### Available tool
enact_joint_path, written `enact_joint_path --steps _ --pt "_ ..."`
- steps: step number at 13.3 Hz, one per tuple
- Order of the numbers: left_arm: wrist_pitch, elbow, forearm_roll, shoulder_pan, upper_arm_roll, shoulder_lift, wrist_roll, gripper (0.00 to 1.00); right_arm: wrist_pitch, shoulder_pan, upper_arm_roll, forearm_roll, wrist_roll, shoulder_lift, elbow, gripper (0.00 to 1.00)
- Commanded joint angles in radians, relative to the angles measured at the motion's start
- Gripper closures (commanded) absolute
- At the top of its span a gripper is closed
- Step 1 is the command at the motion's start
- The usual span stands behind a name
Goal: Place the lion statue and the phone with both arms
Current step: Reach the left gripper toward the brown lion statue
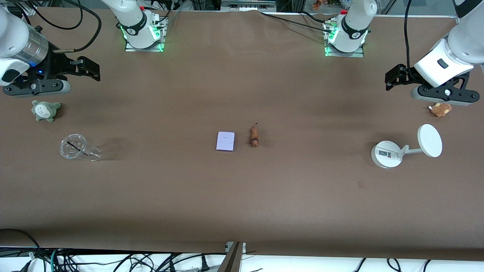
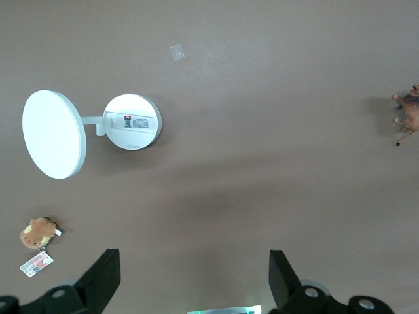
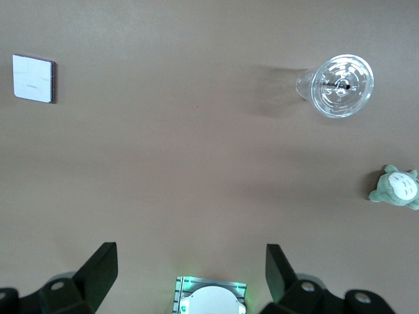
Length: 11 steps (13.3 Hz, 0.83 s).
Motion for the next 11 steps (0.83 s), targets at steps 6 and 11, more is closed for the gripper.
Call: enact_joint_path --steps 6,11 --pt "-0.053 0.046 0.003 -0.015 -0.028 0.078 0.005 0.00 -0.005 -0.011 0.008 0.015 0.004 -0.001 0.017 0.00" --pt "0.094 0.046 -0.006 -0.078 -0.028 0.211 -0.023 0.00 -0.001 -0.014 0.004 0.012 -0.001 -0.001 0.017 0.00"
